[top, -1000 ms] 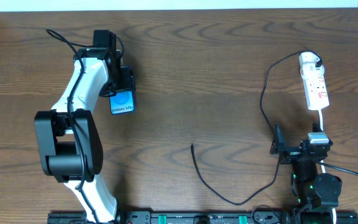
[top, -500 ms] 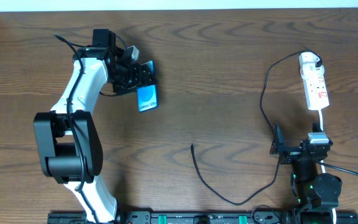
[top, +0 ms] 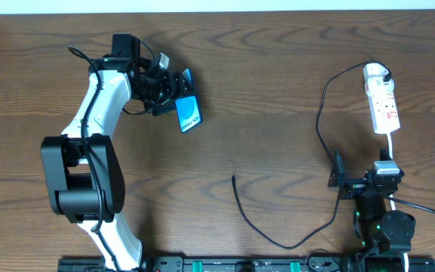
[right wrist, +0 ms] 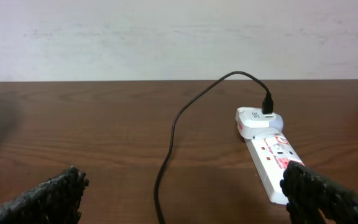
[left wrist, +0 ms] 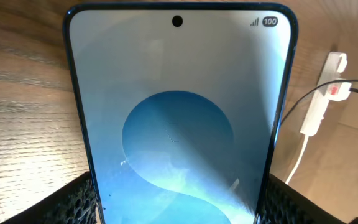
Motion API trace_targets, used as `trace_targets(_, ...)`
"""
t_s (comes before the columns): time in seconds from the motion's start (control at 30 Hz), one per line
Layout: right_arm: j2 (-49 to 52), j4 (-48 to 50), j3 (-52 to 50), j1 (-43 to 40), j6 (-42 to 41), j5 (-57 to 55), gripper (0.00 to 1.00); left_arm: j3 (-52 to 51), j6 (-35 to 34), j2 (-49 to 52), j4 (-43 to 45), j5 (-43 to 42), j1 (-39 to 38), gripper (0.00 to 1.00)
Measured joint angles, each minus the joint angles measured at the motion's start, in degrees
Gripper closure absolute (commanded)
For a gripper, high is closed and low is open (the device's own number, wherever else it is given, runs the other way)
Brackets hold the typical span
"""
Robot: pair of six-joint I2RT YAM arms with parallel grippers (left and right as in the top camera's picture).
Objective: Plug charger to phone and switch on socket
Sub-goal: 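Lift the phone with the left gripper and tilt it upright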
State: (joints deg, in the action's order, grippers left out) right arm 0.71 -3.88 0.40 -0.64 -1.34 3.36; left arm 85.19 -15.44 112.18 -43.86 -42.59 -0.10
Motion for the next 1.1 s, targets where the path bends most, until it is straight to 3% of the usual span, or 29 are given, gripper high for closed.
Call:
trace_targets(0.7, 0.00, 0.00, 0.00, -0.02, 0.02, 0.00, 0.01, 0.00, -5.79, 0.00, 3.21, -23.85, 0.00, 0.93)
trace_targets(1.1, 0.00, 0.00, 0.00, 0.00, 0.00, 0.00, 0.01, 0.00, -17.29, 0.00, 3.87, -32.37, 0.00, 0.93)
